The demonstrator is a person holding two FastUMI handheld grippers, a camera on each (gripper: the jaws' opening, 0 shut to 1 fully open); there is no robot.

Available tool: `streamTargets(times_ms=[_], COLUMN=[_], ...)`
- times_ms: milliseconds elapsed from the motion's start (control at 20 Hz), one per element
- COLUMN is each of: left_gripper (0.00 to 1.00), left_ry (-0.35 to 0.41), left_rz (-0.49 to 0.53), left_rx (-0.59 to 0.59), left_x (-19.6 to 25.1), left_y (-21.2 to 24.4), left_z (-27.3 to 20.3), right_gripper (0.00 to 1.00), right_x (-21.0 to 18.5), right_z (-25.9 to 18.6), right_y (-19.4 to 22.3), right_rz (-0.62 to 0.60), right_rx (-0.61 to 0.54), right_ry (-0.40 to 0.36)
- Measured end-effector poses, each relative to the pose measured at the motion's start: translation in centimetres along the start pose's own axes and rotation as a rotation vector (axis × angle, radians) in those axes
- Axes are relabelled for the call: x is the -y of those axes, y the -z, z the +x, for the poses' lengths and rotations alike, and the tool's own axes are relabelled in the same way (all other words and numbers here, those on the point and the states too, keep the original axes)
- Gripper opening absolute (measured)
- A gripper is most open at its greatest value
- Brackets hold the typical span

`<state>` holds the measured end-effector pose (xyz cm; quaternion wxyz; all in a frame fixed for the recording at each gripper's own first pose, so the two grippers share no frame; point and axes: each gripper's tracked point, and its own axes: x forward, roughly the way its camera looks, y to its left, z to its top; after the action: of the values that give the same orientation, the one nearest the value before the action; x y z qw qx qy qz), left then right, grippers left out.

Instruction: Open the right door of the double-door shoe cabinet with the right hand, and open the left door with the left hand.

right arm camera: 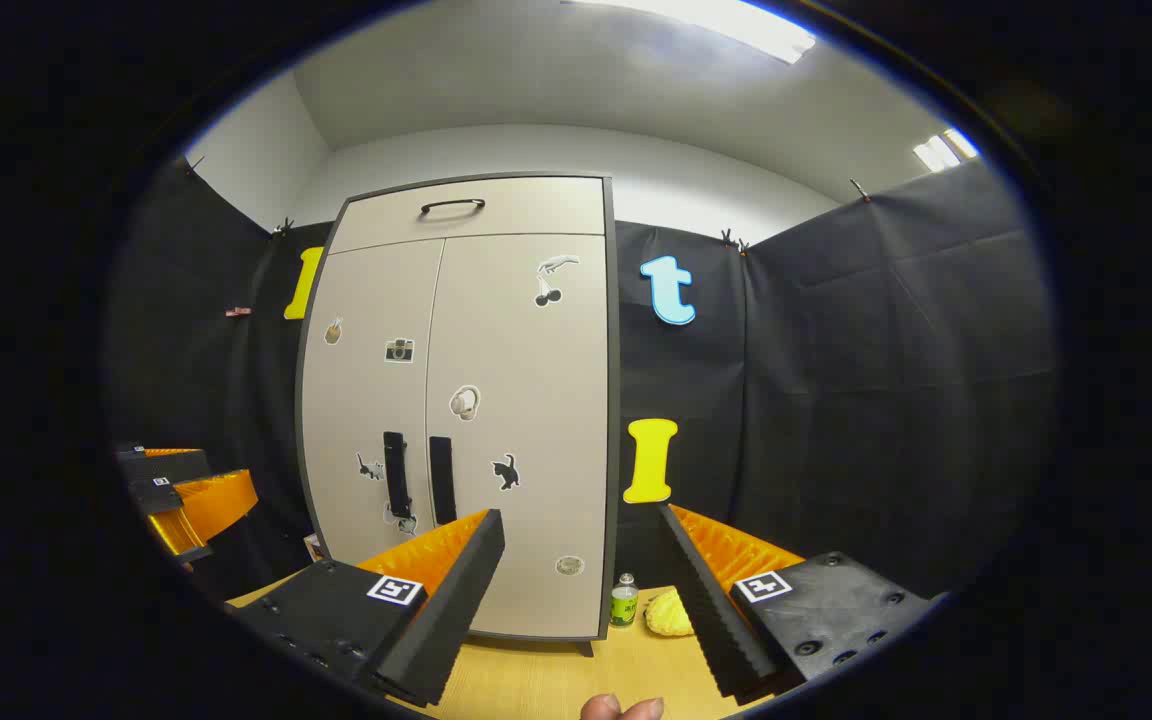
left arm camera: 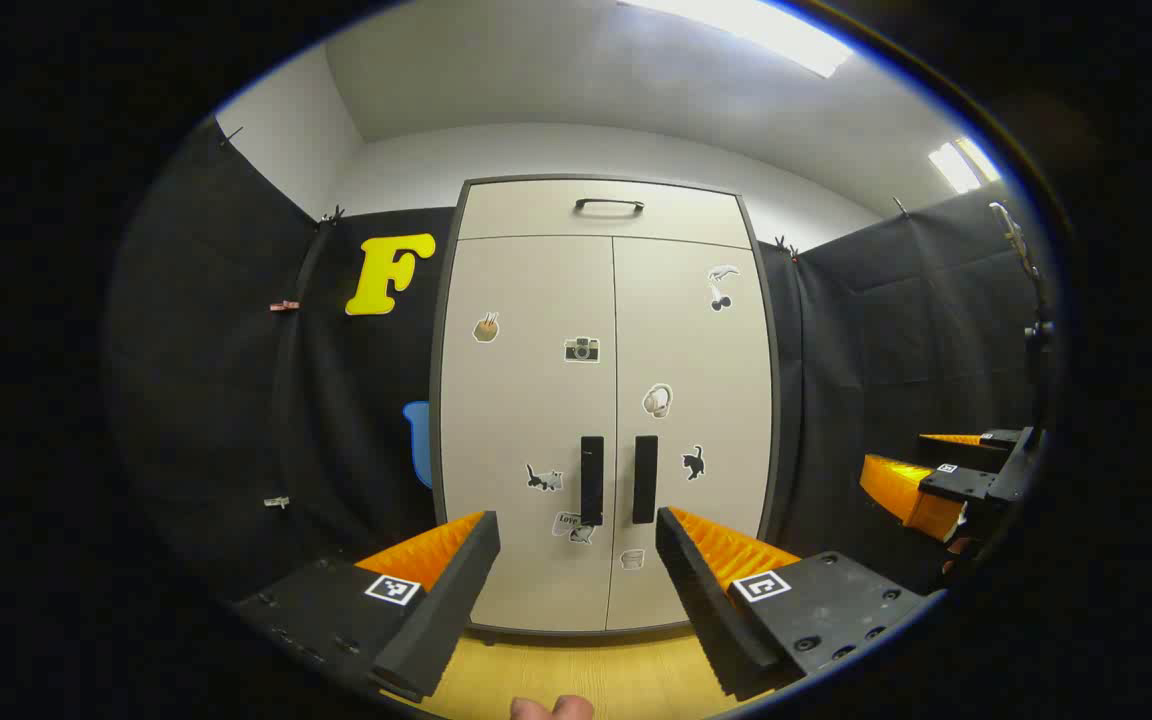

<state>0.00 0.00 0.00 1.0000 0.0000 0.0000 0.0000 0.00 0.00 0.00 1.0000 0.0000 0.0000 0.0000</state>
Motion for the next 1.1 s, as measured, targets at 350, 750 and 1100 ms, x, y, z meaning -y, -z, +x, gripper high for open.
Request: streamTargets(times_ms=[350, 750, 1100], left_gripper=[0.98, 0.98, 0.98], left_ry=[0.008, 0.011, 0.009], left_rz=[0.003, 0.008, 0.012], left_rx=[0.001, 0.002, 0.004], left_x=[-0.25, -0.32, -0.46], left_y=[0.15, 0.26, 0.18], left_z=[0.11, 0.44, 0.68], right_gripper=[0.97, 0.98, 0.97], right_x=[-0.28, -0.27, 0.09], right_z=[-0.01, 0.26, 0.39], right_y=[-0.04, 0.23, 0.07], right_rz=[-0.005, 0.045, 0.026], right_rx=[0.008, -0.004, 0.002], right_ry=[0.002, 0.002, 0.013])
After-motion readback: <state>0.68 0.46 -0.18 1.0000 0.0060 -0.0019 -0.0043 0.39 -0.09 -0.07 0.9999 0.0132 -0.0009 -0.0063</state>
